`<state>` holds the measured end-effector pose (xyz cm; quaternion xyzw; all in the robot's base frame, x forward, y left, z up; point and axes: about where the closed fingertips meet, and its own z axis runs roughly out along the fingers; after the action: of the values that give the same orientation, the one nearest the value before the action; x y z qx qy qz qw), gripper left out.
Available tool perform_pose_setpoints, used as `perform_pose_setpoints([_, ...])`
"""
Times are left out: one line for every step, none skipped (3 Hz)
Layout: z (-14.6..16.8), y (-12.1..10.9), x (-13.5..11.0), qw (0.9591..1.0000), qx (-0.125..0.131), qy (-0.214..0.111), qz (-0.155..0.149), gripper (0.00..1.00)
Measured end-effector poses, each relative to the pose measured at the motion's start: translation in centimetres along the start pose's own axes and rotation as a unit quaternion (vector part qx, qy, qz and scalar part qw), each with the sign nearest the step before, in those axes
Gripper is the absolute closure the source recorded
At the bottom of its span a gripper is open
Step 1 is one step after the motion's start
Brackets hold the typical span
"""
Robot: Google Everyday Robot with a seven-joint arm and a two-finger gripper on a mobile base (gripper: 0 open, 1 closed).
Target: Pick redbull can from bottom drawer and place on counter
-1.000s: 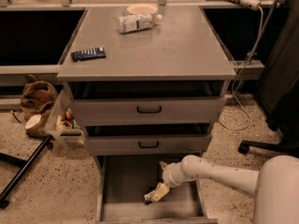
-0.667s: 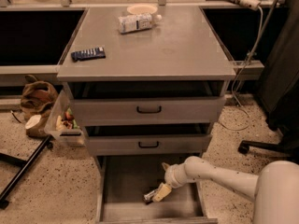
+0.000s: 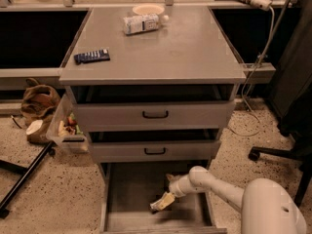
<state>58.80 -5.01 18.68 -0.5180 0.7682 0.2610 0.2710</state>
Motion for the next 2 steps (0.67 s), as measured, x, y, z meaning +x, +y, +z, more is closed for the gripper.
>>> perform_pose_setpoints([0.00,0.00,0.00,1.0000,0.000,0.000,0.000,0.00])
perform_pose_setpoints([0.99,0.36,0.85,0.9999,-0.009,-0.001,0.005,0.00])
